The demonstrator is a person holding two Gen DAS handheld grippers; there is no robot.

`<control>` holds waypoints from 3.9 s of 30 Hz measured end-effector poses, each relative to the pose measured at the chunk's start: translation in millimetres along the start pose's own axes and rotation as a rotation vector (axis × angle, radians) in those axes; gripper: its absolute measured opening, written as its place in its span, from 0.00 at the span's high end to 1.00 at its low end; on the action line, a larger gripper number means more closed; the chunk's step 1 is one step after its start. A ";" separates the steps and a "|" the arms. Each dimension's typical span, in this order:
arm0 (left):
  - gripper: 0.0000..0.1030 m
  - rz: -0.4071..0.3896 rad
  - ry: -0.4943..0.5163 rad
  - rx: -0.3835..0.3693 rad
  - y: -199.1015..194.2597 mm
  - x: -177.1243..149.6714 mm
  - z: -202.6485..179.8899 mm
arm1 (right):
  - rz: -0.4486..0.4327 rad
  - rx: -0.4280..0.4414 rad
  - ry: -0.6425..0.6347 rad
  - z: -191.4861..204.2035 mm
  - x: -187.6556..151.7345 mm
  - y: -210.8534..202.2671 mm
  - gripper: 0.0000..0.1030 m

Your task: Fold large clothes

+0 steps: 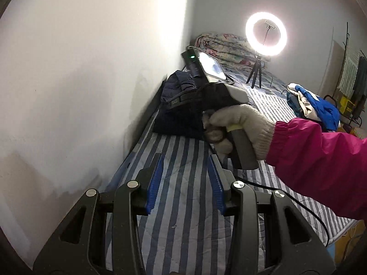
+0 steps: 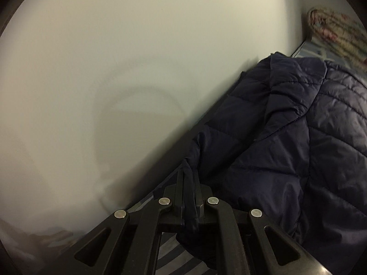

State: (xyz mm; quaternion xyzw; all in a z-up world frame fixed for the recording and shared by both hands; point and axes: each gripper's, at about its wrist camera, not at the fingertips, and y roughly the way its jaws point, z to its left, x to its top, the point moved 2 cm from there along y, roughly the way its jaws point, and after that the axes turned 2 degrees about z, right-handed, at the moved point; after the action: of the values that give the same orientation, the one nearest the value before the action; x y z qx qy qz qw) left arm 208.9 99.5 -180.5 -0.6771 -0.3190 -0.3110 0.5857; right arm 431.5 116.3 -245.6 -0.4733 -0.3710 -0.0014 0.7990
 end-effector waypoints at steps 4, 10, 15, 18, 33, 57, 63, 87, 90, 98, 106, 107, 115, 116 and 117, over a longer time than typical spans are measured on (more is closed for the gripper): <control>0.60 -0.003 0.008 0.010 1.8 1.6 -0.4 | -0.028 0.132 0.047 -12.6 0.0 -25.2 0.69; 0.60 0.010 0.049 0.020 14.5 9.7 -7.0 | -0.142 0.255 0.057 -30.2 -12.8 -103.0 0.53; 0.60 -0.022 0.102 0.003 35.8 38.9 -23.9 | -0.219 0.113 0.139 -95.0 -46.0 -162.3 0.53; 0.60 -0.056 0.137 -0.028 55.8 69.4 -43.2 | -0.220 -0.001 0.200 -139.5 -62.2 -172.3 0.53; 0.60 0.090 0.391 0.292 236.4 136.5 -48.4 | -0.222 -0.107 0.462 -258.9 -108.2 -165.2 0.27; 0.60 0.248 0.238 0.197 277.9 108.3 5.3 | -0.094 0.162 0.547 -252.0 -50.4 -71.4 0.54; 0.60 0.284 0.155 0.114 271.2 107.2 3.9 | -0.046 0.065 0.495 -236.9 -35.1 -84.0 0.76; 0.60 0.542 0.314 -0.223 164.9 28.6 -159.8 | 0.154 -0.149 0.405 -248.5 -121.5 -218.8 0.79; 0.60 0.516 0.370 -0.248 150.2 24.2 -189.1 | 0.164 -0.234 0.387 -259.6 -130.5 -231.6 0.79; 0.60 0.355 0.373 -0.282 114.9 65.6 -201.1 | 0.175 -0.262 0.277 -249.3 -132.6 -239.5 0.58; 0.60 0.341 0.259 -0.255 180.9 83.3 -195.5 | -0.118 -0.453 0.212 -250.5 -107.4 -262.2 0.58; 0.60 0.351 0.254 -0.245 190.2 80.6 -194.2 | -0.148 -0.457 0.217 -253.3 -100.4 -256.6 0.58; 0.50 0.422 0.201 -0.252 242.0 67.4 -173.8 | -0.084 -0.443 0.322 -302.8 -129.7 -225.0 0.58; 0.48 0.420 0.203 -0.255 241.8 65.8 -173.4 | -0.066 -0.446 0.327 -305.6 -131.7 -216.9 0.57; 0.48 0.422 0.195 -0.262 242.7 66.3 -172.0 | -0.045 -0.457 0.328 -306.4 -133.5 -210.0 0.55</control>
State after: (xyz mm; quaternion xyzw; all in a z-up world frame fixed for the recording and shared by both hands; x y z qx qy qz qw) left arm 434.0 -93.3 -251.4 -0.7654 -0.0697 -0.2844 0.5731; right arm 441.8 -278.2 -251.2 -0.6262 -0.2373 -0.1794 0.7206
